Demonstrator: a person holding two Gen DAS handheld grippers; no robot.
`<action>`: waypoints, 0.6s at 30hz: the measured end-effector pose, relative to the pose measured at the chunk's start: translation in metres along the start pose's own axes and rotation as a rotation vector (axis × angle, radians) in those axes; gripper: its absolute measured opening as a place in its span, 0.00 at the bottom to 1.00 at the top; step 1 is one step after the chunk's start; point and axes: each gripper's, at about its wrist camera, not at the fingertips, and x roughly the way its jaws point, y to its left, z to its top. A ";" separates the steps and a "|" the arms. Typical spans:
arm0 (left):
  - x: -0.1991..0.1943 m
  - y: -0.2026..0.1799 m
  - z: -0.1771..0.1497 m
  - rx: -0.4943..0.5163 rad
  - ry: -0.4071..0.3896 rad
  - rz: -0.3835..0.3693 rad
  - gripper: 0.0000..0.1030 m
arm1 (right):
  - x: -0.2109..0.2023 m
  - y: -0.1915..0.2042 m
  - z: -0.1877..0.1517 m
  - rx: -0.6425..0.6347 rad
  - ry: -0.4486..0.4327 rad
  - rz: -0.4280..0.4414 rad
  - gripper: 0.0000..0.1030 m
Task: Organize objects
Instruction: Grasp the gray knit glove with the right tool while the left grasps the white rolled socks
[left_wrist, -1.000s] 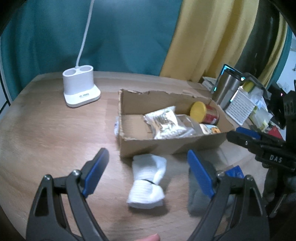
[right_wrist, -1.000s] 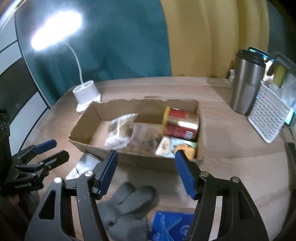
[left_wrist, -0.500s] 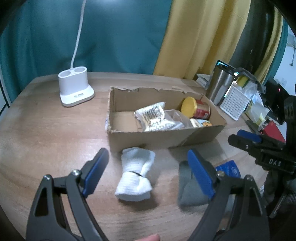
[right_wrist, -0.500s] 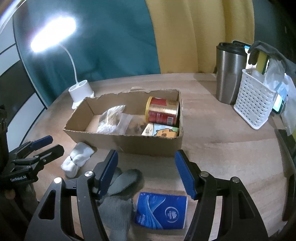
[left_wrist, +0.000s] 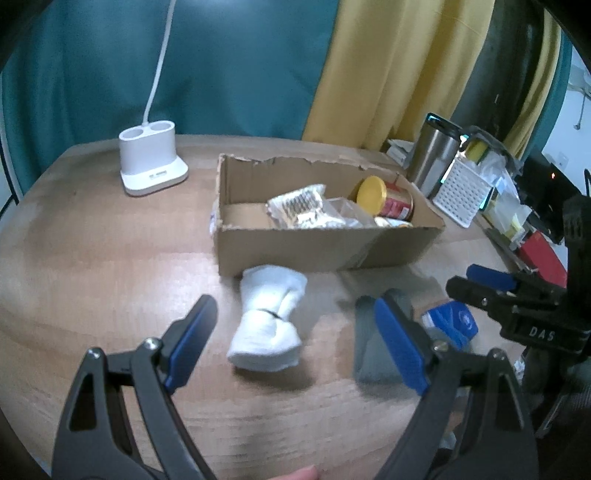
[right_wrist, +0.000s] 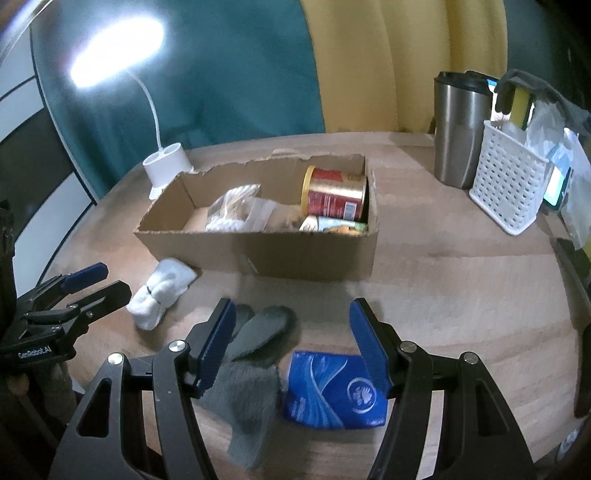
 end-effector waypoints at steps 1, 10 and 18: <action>-0.001 0.001 -0.002 -0.001 0.001 0.000 0.86 | 0.000 0.002 -0.003 -0.001 0.002 0.000 0.65; -0.006 0.005 -0.019 0.000 0.010 -0.005 0.86 | 0.001 0.018 -0.022 -0.016 0.030 0.011 0.65; -0.009 0.009 -0.027 -0.001 0.011 -0.002 0.86 | 0.006 0.031 -0.037 -0.037 0.069 0.037 0.65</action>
